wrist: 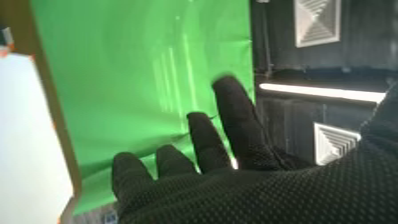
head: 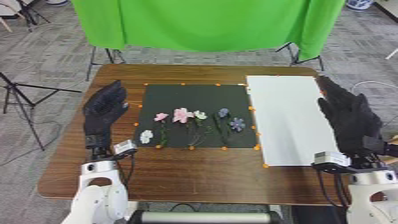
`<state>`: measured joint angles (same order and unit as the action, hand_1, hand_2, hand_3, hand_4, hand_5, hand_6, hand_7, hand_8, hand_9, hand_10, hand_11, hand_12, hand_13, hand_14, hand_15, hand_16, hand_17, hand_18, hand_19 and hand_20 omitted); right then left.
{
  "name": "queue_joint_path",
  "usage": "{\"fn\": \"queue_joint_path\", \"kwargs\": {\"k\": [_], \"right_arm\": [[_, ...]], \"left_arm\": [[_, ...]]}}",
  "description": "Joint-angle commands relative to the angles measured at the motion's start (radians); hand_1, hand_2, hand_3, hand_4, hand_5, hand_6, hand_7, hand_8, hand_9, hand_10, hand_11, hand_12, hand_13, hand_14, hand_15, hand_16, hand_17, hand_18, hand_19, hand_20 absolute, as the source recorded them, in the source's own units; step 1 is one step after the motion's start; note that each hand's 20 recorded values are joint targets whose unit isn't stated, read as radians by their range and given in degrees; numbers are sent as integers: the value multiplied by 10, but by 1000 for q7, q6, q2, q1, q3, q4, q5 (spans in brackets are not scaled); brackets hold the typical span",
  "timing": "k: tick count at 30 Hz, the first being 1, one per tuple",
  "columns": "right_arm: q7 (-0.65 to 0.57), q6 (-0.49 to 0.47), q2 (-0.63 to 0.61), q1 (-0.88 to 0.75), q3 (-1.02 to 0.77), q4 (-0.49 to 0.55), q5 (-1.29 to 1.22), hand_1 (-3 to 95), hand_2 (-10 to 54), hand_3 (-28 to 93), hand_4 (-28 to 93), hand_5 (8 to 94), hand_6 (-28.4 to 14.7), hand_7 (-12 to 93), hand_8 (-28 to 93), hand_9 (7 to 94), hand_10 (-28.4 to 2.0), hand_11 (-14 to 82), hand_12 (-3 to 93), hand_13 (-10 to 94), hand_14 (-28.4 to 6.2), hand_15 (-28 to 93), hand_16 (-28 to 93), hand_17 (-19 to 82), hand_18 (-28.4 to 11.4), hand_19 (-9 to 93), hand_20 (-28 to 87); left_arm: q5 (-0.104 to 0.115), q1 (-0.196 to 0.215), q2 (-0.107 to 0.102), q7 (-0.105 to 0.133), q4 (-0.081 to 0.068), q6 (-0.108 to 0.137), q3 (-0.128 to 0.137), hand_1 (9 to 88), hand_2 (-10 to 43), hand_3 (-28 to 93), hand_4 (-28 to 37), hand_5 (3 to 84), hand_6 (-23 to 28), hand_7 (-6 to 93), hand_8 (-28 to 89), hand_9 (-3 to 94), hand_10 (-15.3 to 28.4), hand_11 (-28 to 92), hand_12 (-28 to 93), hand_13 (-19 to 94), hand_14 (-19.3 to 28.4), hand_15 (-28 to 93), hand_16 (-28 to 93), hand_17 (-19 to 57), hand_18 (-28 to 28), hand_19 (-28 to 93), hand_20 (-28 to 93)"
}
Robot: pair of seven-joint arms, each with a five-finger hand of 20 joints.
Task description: Arrange flowers
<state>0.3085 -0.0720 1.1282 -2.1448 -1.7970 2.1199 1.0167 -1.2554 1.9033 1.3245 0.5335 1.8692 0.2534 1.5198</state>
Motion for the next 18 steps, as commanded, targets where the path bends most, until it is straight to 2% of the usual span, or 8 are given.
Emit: {"fn": "queue_joint_path", "kwargs": {"k": [1,6,8,10,12,13,16,18], "right_arm": [[46,97,8,23,56,3,-40,-26,-94,551,-283,562,-75,40,-66,217,-73,-25,82,38,-109,-280,365,-77,-133,-9,109],[28,29,14,14,55,-10,-56,-26,-92,582,-282,430,1,46,-68,186,-69,-43,82,60,-138,-241,361,-66,-146,5,118],[18,9,10,15,51,-15,-17,-26,-94,597,-283,335,8,38,-64,294,-95,7,81,144,-155,-104,249,-18,-162,9,126],[18,7,-11,29,60,-31,41,-26,-93,619,-283,274,7,44,-69,451,-131,49,85,266,-128,42,132,76,-174,10,151],[13,-19,-34,48,55,-41,94,-26,-91,630,-283,290,3,53,-74,491,-140,59,86,321,-118,91,90,126,-175,6,177],[28,-13,-41,51,58,-43,115,-26,-90,639,-283,315,1,57,-76,496,-140,59,87,335,-117,104,76,138,-172,7,183],[29,-1,-26,35,64,-40,122,-26,-88,676,-281,410,0,78,-81,465,-140,53,86,323,-109,111,55,152,-160,9,188],[18,-7,-24,19,61,-34,103,-26,-87,692,-278,425,0,82,-80,451,-140,51,87,303,-113,106,50,151,-155,9,190]], "left_arm": [[-16,47,33,-23,-19,-67,-4,548,-78,672,-90,477,-13,250,-118,450,113,262,110,405,118,212,-12,227,114,183,359],[-19,54,21,-40,-13,-87,18,540,-76,673,-89,485,-12,250,-117,453,113,262,111,404,121,211,-11,215,116,183,353],[-19,65,11,-49,-12,-88,28,536,-76,674,-89,487,-12,249,-116,453,113,261,112,404,122,211,-10,211,117,183,347],[-2,88,7,-50,-14,-70,29,531,-78,676,-89,487,-12,248,-116,454,113,261,113,403,123,210,-9,204,116,183,342],[29,113,28,-52,-8,-68,32,529,-79,677,-90,488,-12,248,-115,455,113,261,113,402,123,209,-9,202,116,185,337],[53,122,23,-51,-6,-73,30,529,-78,676,-91,488,-11,248,-114,456,113,260,113,401,123,209,-8,201,116,186,335],[57,151,-8,-65,-2,-79,44,525,-78,677,-91,490,-10,246,-114,456,113,259,114,402,124,210,-7,199,116,189,331],[101,164,-3,-65,5,-66,54,524,-79,678,-92,493,-10,247,-113,458,114,258,114,402,124,210,-7,198,117,190,329]]}}
